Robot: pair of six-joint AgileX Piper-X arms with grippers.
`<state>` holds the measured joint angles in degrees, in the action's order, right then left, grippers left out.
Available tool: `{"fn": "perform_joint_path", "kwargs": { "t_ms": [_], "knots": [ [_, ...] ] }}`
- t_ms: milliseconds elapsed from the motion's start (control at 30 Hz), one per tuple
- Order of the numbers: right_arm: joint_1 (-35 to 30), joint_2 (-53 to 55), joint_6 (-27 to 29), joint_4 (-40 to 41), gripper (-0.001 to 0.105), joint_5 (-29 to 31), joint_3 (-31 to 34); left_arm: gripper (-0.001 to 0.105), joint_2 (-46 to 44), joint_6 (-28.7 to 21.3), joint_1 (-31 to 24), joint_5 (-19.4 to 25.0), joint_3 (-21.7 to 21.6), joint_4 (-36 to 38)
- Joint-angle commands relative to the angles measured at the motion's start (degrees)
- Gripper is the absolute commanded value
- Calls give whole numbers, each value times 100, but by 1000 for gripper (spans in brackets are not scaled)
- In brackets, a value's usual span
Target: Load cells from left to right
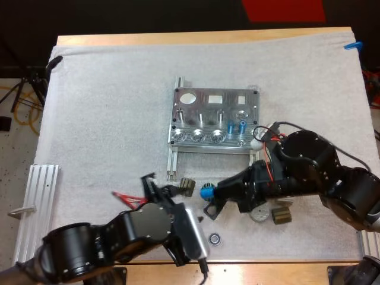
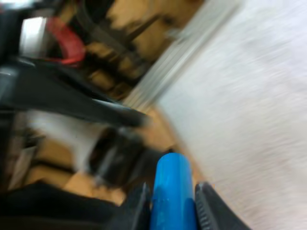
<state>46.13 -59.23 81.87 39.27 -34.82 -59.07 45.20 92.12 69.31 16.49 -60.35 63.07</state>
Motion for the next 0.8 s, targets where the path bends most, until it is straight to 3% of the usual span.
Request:
{"fn": "perform_joint_path", "kwargs": {
  "t_ms": [0, 167, 267, 467, 567, 767],
  "knots": [
    [3, 28, 44, -82, 0, 365, -88, 62, -199, 242, 4, 424, -17, 100],
    [3, -186, 85, 213, 0, 1513, -410, 62, -746, 982, 4, 892, -17, 206],
    [3, -642, 519, 778, 0, 2208, -908, 62, -988, 1427, 4, 1320, -17, 400],
    [-135, -1572, 1165, 1863, 0, 3264, -1839, 62, -1262, 1921, 4, 1482, 229, 607],
    [-343, -2003, 1511, 2090, 0, 3393, -2178, 62, -1334, 2141, 4, 1495, 505, 613],
    [-973, -2708, 1604, 2246, 0, 3482, -2501, 62, -1335, 2476, 4, 1615, 752, 566]
  ]
}}
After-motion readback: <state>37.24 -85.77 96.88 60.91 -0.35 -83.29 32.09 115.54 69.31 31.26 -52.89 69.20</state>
